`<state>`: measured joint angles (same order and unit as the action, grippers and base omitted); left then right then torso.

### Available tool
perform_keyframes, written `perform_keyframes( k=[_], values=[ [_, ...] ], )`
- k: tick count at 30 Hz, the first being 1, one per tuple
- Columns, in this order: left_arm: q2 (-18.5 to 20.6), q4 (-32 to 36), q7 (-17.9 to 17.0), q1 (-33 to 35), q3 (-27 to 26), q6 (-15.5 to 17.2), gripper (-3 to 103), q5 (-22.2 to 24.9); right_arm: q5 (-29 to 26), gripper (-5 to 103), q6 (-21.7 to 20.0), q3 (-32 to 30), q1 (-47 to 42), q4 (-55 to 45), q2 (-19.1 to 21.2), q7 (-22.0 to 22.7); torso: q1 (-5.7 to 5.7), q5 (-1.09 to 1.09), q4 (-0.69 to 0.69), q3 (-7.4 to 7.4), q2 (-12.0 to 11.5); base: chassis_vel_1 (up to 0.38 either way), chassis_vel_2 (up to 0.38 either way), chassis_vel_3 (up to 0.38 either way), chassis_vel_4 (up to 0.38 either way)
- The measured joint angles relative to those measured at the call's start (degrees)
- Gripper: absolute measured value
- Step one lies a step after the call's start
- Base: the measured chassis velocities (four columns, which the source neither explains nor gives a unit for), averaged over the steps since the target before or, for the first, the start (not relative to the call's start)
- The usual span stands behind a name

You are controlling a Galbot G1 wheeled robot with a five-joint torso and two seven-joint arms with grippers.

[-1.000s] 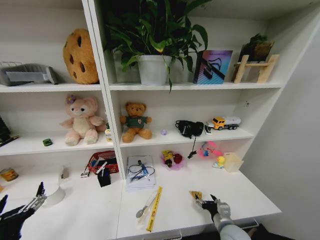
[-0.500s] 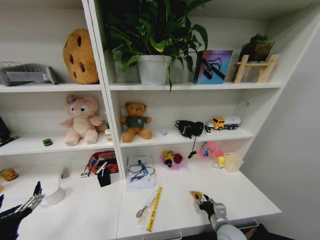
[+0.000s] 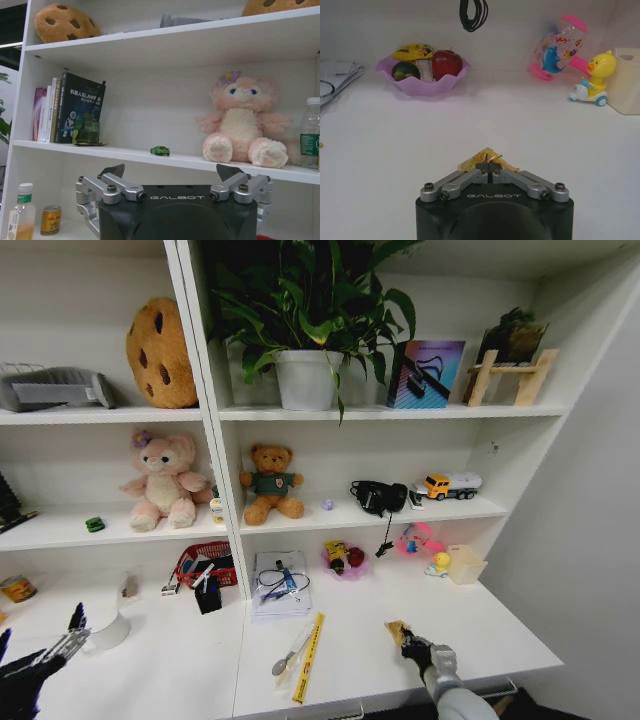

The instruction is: Organize the objects on the table.

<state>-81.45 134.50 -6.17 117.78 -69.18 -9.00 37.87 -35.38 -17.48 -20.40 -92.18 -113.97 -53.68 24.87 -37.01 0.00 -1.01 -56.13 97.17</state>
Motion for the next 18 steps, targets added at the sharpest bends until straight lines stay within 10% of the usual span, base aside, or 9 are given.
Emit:
perform_keyframes(
  k=[18],
  values=[
    [-0.1,0.2,0.1,0.2,0.1,-0.3,100,0.1,-1.8,0,0.6,-1.7,2.6,-5.4,2.4,-2.0,0.00,0.00,0.00,0.00,0.0,0.000,0.000,0.000,0.000]
  ],
)
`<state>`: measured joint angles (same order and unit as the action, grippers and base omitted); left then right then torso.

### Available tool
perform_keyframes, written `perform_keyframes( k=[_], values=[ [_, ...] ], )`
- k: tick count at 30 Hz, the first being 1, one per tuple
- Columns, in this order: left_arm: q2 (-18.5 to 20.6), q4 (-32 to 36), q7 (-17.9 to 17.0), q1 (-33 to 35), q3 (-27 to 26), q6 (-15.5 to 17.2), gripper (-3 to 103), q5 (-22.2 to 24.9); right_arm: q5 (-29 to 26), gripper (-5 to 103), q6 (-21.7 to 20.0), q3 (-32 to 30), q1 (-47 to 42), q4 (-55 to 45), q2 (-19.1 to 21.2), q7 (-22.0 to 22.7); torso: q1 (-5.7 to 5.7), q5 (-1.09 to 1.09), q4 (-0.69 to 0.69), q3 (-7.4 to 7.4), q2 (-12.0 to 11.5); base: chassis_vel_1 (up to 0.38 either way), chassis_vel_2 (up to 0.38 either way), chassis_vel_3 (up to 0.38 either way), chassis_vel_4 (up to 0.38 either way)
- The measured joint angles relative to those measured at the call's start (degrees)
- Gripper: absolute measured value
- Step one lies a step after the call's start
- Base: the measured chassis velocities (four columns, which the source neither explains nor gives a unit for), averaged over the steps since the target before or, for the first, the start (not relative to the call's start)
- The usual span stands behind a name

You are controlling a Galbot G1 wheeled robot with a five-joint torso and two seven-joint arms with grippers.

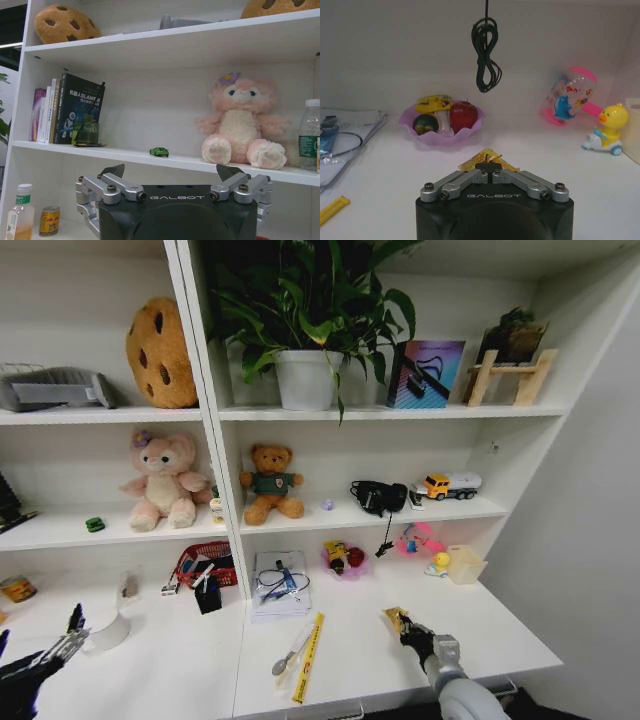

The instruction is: Organize the objects on the table.

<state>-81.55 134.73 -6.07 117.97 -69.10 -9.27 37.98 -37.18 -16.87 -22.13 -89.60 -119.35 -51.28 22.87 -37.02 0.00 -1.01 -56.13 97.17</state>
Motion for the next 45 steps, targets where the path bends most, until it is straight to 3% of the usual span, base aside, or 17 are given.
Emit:
perform_keyframes(
  k=[7,14,22,24,27,36,44,45],
  values=[
    [-0.1,0.1,0.0,0.1,0.0,0.1,100,-0.4,-3.9,0,0.6,1.9,7.6,1.6,2.3,-2.5,0.00,0.00,0.00,0.00,0.0,0.000,0.000,0.000,0.000],
    [-0.4,0.3,0.0,0.2,-0.1,0.5,100,-1.1,-7.2,0,0.5,9.8,19.2,8.2,2.5,-3.6,0.00,0.00,0.00,0.00,0.0,0.000,0.000,0.000,0.000],
    [-1.0,0.8,-0.1,0.7,-1.1,0.9,100,-1.1,-9.4,0,0.5,21.7,34.6,18.3,0.2,-4.3,0.00,0.00,0.01,-0.01,0.0,0.000,0.000,0.000,0.000],
    [-1.1,0.9,-0.1,0.7,-1.2,0.9,100,-1.1,-9.5,0,0.5,22.2,35.4,19.0,0.0,-4.3,0.00,0.00,0.02,-0.01,0.0,0.000,0.000,0.000,0.000],
    [-1.9,1.6,-0.3,0.7,-1.1,1.3,100,-1.1,-9.1,0,2.4,26.1,40.9,26.6,-1.7,-6.1,-0.01,0.00,-0.01,-0.01,0.0,0.000,0.000,0.000,0.000],
    [-2.8,2.1,-0.5,0.6,-0.1,1.6,100,-1.7,-9.1,0,5.7,30.2,49.9,36.6,-3.9,-8.5,-0.01,-0.01,0.00,0.00,0.0,0.000,0.000,0.000,0.000],
    [-2.7,1.8,-0.5,0.7,-0.4,1.5,100,-1.4,-9.0,0,5.8,32.9,53.6,39.9,-6.2,-8.3,-0.01,0.00,0.01,0.00,0.0,0.000,0.000,0.000,0.000],
    [-2.5,1.6,-0.5,0.7,-0.4,1.4,100,-1.2,-8.9,5,5.6,33.0,53.7,40.0,-6.4,-8.2,-0.01,-0.01,0.00,0.00,0.0,0.000,0.000,0.000,0.000]
  ],
)
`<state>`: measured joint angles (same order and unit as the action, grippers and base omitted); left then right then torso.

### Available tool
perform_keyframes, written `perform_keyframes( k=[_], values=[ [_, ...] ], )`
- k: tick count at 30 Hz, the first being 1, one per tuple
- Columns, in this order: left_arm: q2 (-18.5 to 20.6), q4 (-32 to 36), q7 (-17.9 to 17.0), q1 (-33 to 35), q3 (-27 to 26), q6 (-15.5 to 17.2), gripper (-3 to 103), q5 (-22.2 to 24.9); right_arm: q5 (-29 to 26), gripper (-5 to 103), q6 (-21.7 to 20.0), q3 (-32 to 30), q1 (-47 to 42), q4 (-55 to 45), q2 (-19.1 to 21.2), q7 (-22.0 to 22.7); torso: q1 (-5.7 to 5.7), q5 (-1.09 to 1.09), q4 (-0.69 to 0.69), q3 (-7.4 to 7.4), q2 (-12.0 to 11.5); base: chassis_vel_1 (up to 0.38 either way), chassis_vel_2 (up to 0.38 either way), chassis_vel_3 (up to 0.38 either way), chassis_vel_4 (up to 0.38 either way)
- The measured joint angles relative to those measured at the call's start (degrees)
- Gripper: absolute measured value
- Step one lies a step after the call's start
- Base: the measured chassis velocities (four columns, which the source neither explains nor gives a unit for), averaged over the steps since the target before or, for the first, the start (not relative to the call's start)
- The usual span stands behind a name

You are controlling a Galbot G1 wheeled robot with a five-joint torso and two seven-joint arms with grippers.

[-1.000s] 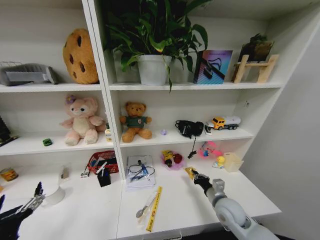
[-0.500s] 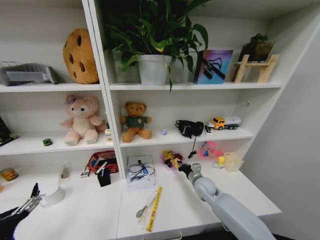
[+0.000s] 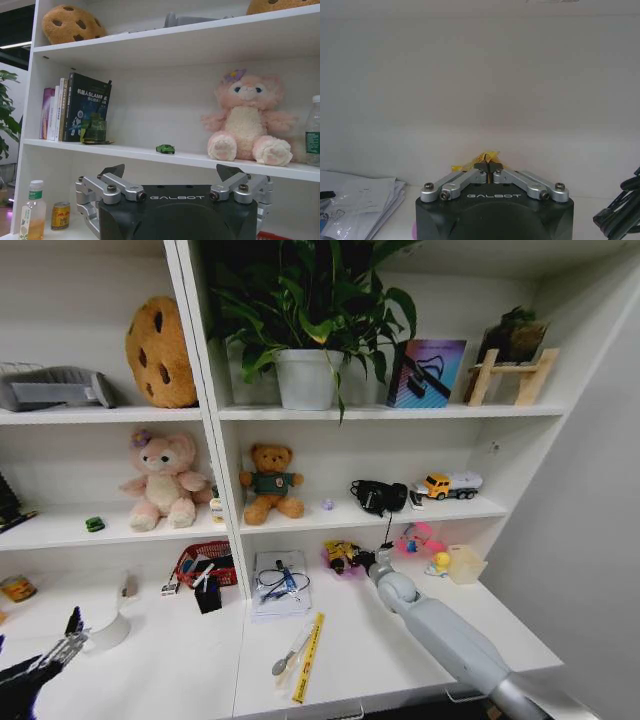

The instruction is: Organize the objects on the table.

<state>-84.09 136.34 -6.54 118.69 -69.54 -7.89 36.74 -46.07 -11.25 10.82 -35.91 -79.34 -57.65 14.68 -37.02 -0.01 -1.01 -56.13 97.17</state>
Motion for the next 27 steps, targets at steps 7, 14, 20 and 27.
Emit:
perform_keyframes(
  k=[7,14,20,27],
  values=[
    [0.4,-0.5,0.0,-0.2,0.2,-0.1,100,0.1,0.9,27,-0.2,-1.0,-1.4,-0.6,0.7,0.4,0.00,0.01,-0.01,0.00,0.0,0.000,0.000,0.000,0.000],
    [0.8,-0.5,-0.1,-0.5,0.2,-0.1,100,0.2,0.9,49,-0.4,-3.2,-4.5,-4.9,2.6,0.5,0.01,0.01,0.00,0.00,0.0,0.000,0.000,0.000,0.000],
    [1.4,-0.4,-0.4,-1.1,-0.2,0.2,100,0.8,3.1,76,0.1,-7.9,-14.3,-15.3,6.1,-0.5,0.01,0.02,-0.02,0.00,0.0,0.000,0.000,0.000,0.000],
    [1.6,-0.4,-0.4,-1.2,-0.1,0.2,100,0.9,7.6,96,2.9,-14.7,-23.6,-24.7,9.1,-1.9,0.02,0.02,0.00,0.01,0.0,0.000,0.000,0.000,0.000]
  ],
)
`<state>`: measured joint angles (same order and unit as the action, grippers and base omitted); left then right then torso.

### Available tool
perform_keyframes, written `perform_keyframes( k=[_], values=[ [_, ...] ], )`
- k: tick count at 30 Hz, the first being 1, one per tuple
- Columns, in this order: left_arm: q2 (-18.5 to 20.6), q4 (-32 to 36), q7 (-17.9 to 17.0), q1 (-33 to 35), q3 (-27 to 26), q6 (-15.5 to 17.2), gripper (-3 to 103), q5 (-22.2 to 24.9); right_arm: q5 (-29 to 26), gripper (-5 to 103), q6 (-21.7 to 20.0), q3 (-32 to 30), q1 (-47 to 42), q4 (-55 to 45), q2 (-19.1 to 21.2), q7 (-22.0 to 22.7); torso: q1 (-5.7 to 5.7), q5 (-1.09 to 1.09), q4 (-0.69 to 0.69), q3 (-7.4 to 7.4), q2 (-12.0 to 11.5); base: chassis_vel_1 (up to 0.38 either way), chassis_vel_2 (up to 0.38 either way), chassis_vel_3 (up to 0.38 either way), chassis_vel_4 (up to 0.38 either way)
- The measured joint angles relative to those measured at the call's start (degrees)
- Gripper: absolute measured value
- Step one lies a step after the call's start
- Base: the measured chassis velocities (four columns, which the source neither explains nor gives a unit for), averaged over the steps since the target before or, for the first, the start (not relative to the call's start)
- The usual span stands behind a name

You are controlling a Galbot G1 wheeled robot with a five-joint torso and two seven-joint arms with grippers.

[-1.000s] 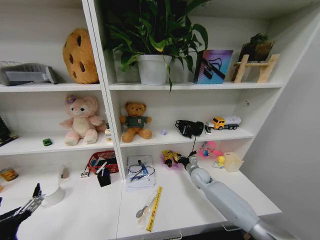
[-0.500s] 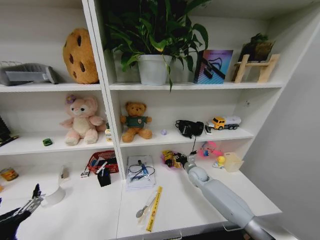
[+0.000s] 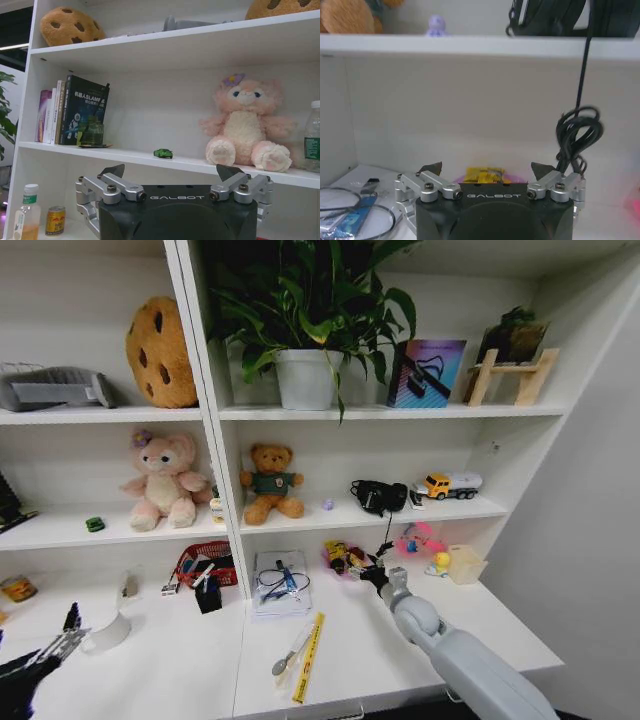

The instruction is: Organize the objects on the table.

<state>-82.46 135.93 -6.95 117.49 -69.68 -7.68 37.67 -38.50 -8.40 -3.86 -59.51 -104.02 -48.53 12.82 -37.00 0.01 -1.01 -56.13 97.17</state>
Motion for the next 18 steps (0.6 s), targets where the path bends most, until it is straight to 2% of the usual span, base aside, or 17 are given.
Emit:
perform_keyframes(
  k=[1,4,5,7,8,10,12,14,18],
  values=[
    [0.2,0.1,-0.1,-0.2,0.1,0.1,100,0.0,1.9,99,1.4,-2.6,-3.4,-2.6,0.6,-0.1,0.00,-0.02,0.01,0.00,0.0,0.000,0.000,0.000,0.000],
    [0.5,0.3,-0.2,-0.8,0.1,0.6,100,0.4,3.3,100,3.3,-8.2,-10.0,-6.4,0.3,0.0,0.00,0.00,0.00,0.00,0.0,0.000,0.000,0.000,0.000],
    [0.5,0.3,-0.2,-0.8,0.1,0.6,100,0.4,3.3,100,3.3,-8.2,-10.0,-6.4,0.3,0.0,0.00,0.00,0.00,0.00,0.0,0.000,0.000,0.000,0.000],
    [1.2,0.3,-0.4,-1.2,-0.1,0.8,100,0.8,4.1,100,4.4,-13.2,-15.7,-9.8,-0.1,0.1,0.00,0.01,0.00,0.01,0.0,0.000,0.000,0.000,0.000],
    [1.2,0.3,-0.4,-1.2,-0.1,0.8,100,0.8,4.1,100,4.4,-13.2,-15.7,-9.8,-0.1,0.1,0.00,0.01,0.00,0.01,0.0,0.000,0.000,0.000,0.000],
    [2.0,0.1,-0.5,-1.9,0.0,1.1,100,1.0,5.1,100,5.2,-17.6,-20.2,-13.4,0.1,-0.1,0.00,0.00,0.00,0.00,0.0,0.000,0.000,0.000,0.000],
    [2.2,0.0,-0.6,-2.3,0.1,1.3,100,1.1,5.3,100,5.5,-19.2,-21.9,-14.9,0.2,-0.3,0.00,-0.02,0.00,0.00,0.0,0.000,0.000,0.000,0.000],
    [2.8,-0.2,-0.8,-3.1,0.3,1.7,100,1.4,6.8,100,8.0,-22.6,-25.8,-17.3,0.1,-1.4,0.00,-0.01,0.00,0.00,0.0,0.000,0.000,0.000,0.000],
    [3.3,-0.5,-0.9,-3.6,0.4,1.8,100,1.7,7.9,100,10.4,-25.2,-28.9,-18.7,-0.8,-1.8,0.00,-0.02,-0.01,0.00,0.0,0.000,0.000,0.000,0.000]
  ],
)
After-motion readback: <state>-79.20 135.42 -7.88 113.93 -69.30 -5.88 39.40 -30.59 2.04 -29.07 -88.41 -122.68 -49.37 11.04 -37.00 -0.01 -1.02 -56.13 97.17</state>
